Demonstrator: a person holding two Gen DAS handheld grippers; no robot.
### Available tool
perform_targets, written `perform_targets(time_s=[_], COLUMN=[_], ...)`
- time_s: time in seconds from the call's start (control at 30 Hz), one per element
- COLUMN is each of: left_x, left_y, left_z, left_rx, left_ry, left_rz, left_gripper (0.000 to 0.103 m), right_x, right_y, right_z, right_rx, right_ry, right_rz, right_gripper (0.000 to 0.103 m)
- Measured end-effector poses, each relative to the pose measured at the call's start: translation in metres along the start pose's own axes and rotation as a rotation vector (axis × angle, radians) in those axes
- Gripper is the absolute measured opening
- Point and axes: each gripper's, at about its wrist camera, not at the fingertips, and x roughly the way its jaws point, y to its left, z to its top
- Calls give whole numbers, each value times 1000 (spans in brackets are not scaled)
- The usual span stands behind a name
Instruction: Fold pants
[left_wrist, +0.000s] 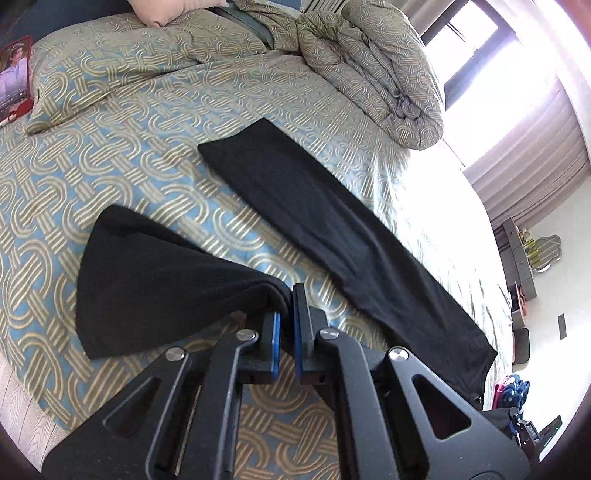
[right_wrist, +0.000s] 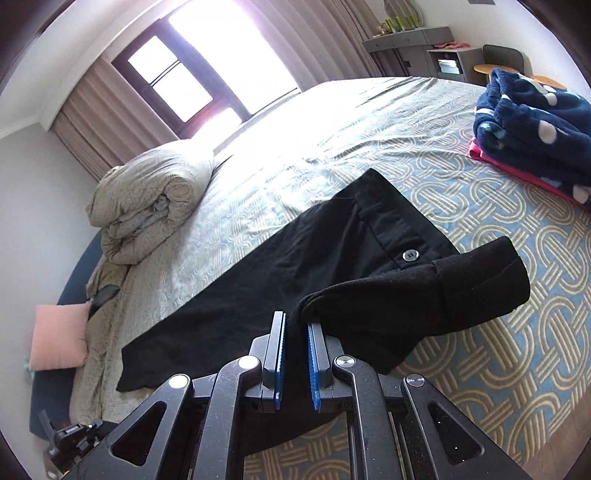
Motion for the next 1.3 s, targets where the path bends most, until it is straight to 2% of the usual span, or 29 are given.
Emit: perform_targets(time_s=[0.23, 0.6, 0.73, 0.87, 1.0, 1.2, 1.3], left_x=[25, 102, 153, 206, 229, 232, 228], left_y=[-33, -71, -85, -86, -84, -89, -100], left_z=[39, 104, 124, 136, 144, 150, 154], left_rx=[42, 89, 116, 81, 65, 139, 223], left_ry=[-29, 36, 112, 228, 279, 322, 333], left_rz=[28, 62, 111, 163, 173, 179, 199], left_gripper=[7, 7, 7, 9, 10, 12, 13], right_x=[37, 125, 173, 226, 259, 258, 250], right_y=[17, 49, 43, 39, 35, 49, 46], right_z=[41, 99, 116, 128, 137, 156, 163], right_rx=[-2, -28, -1, 11, 32, -129, -117], right_ry=[5, 17, 65, 148, 196, 68, 63], right_rz=[-13, -87, -138, -202, -262, -376, -359], right_gripper=[10, 10, 10, 14, 18, 21, 22])
